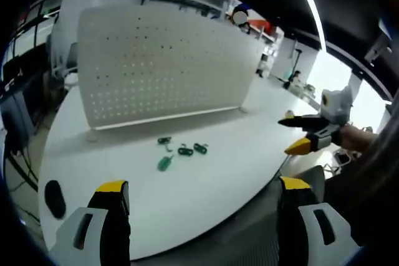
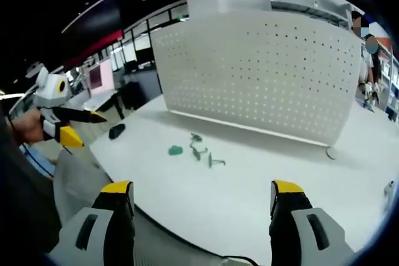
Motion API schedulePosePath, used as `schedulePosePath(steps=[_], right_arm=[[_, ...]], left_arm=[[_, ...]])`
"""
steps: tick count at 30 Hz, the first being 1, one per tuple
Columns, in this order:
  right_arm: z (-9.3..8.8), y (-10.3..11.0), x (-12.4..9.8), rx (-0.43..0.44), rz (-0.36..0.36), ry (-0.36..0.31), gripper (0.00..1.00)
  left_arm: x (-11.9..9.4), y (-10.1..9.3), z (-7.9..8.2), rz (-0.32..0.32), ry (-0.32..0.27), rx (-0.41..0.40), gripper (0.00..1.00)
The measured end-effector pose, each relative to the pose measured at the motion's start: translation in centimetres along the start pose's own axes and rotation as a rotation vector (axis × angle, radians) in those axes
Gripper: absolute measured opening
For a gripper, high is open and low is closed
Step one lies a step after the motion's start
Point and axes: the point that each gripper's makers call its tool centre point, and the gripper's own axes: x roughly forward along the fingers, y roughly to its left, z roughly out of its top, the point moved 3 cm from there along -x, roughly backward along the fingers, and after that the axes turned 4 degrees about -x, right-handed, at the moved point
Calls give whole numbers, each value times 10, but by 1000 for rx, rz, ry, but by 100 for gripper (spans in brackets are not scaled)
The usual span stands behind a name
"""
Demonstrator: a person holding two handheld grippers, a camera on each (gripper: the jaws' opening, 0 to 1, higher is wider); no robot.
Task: Insert the hook assembly into the mounting plate slot until the hook locks in place.
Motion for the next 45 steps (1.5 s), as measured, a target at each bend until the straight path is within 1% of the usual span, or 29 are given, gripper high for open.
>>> schedulePosePath(steps=[4, 7, 10, 14, 16, 20, 22, 24, 26, 28, 34, 36, 39, 42, 43, 45], right_arm=[[-1, 1, 0, 0, 3, 4, 91], [-3, 3, 0, -2, 13, 13, 91], [-6, 4, 0, -3, 16, 23, 91], [-8, 6, -2, 1, 17, 26, 91], [-11, 7, -2, -1, 17, 34, 91], [-12, 7, -3, -1, 19, 39, 91], [-13, 8, -3, -1, 19, 42, 91], [-14, 8, -2, 0, 22, 48, 91], [-14, 10, -1, -11, 26, 57, 91], [-16, 12, 0, -32, 24, 70, 91], [-21, 18, 3, -52, 36, 98, 91], [-23, 19, 4, -43, 45, 107, 91], [-21, 20, 6, 3, 55, 100, 91], [-21, 21, 9, -1, 54, 108, 90], [-21, 21, 10, -4, 54, 111, 90], [-20, 20, 11, 3, 55, 113, 90]], left_arm=[[4, -1, -4, -4, 12, 2, 100], [9, -1, -5, -23, 14, -3, 100], [17, 1, -1, -48, 9, -21, 100], [23, 5, 5, -62, 3, -24, 99], [27, 9, 8, -71, -7, -32, 100], [36, 19, 11, -74, -2, -35, 99], [42, 22, 13, -91, -7, -36, 100], [52, 24, 12, -110, 13, -21, 100], [63, 26, 12, -116, 34, 9, 100], [71, 27, 13, -119, 41, 23, 100], [97, 38, 18, -125, 58, 22, 99], [104, 40, 19, -130, 66, 35, 99], [115, 41, 23, -145, 64, 40, 99], [129, 43, 26, -154, 72, 44, 99], [130, 43, 26, -155, 75, 47, 98], [137, 43, 27, -170, 91, 76, 98]])
